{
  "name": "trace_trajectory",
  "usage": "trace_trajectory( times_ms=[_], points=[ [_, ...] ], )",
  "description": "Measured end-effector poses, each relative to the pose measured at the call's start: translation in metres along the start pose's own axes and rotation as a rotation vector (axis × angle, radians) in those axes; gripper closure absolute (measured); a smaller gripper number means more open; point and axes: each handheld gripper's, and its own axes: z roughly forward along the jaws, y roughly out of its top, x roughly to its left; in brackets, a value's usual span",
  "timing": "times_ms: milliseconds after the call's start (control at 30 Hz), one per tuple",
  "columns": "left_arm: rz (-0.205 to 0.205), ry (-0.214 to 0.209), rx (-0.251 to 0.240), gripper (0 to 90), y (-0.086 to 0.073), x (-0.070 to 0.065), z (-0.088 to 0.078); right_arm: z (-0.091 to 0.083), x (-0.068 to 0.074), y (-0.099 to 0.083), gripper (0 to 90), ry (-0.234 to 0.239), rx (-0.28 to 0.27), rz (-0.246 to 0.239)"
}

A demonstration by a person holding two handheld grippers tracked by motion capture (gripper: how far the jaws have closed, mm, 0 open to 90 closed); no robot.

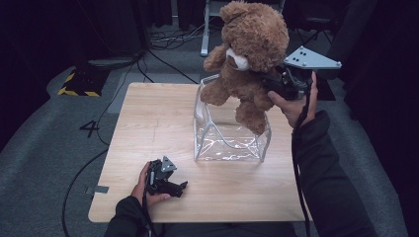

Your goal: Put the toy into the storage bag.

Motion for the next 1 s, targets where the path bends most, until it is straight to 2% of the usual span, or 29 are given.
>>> trace_trajectory(
  times_ms=[400, 600, 700, 733, 800, 1000],
  points=[
    [-0.001, -0.001, 0.000, 0.6, 0.000, 0.000, 0.000, 0.019, -0.007, -0.013, 62.2, -0.047, 0.031, 0.048],
    [-0.003, -0.001, -0.001, 0.6, 0.000, 0.000, 0.000, 0.025, -0.006, -0.019, 62.1, -0.057, 0.044, 0.050],
    [-0.005, -0.003, -0.001, 0.6, 0.000, 0.000, 0.000, 0.027, -0.009, -0.023, 62.1, -0.075, 0.050, 0.069],
    [-0.003, -0.001, -0.001, 0.6, 0.000, 0.000, 0.000, 0.027, -0.011, -0.025, 62.1, -0.100, 0.051, 0.076],
    [-0.004, -0.003, -0.003, 0.5, 0.000, 0.000, 0.000, 0.028, -0.012, -0.029, 62.0, -0.116, 0.056, 0.085],
    [-0.005, -0.004, -0.004, 0.5, 0.000, 0.000, 0.001, 0.032, -0.012, -0.039, 61.7, -0.119, 0.081, 0.096]
  ],
)
